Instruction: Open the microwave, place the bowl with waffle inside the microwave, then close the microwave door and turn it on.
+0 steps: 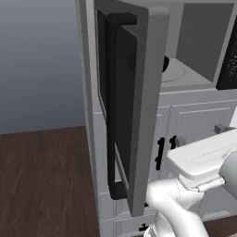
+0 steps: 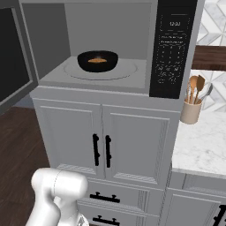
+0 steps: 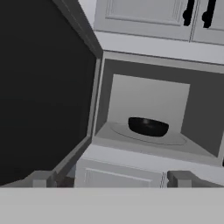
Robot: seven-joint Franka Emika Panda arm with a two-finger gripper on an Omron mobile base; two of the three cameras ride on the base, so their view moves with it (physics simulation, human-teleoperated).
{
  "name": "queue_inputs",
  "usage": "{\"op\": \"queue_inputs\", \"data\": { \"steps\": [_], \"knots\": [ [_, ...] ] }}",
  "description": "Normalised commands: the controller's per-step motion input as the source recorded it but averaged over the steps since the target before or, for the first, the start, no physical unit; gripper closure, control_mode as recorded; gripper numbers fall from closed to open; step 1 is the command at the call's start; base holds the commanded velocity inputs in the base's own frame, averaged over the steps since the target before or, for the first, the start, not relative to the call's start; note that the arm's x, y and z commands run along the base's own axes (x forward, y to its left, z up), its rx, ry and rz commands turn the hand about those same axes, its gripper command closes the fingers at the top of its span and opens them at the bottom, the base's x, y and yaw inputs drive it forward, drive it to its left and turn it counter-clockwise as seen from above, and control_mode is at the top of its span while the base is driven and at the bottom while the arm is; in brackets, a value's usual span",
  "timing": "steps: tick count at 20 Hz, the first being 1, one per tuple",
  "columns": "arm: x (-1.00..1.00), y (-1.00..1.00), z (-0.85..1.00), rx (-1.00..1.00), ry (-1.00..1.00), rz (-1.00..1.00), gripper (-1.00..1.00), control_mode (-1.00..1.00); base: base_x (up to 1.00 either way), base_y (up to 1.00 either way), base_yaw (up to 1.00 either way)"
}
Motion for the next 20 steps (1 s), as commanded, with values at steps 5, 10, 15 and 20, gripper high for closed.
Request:
{"op": "queue_inputs", "data": {
  "steps": [5,10,15,20],
  "knots": [
    [-0.06,0.60,-0.38,0.00,-0.17,0.06,-1.00,-1.00,0.00,0.00,0.00],
    [0.00,0.63,-0.22,0.00,-0.15,0.03,-1.00,-1.00,0.00,0.00,0.00],
    [0.01,0.52,-0.20,0.00,-0.14,0.02,-1.00,-1.00,0.00,0.00,0.00],
    [-0.05,0.26,-0.13,0.00,-0.08,0.03,-1.00,-1.00,0.00,0.00,0.00]
  ]
}}
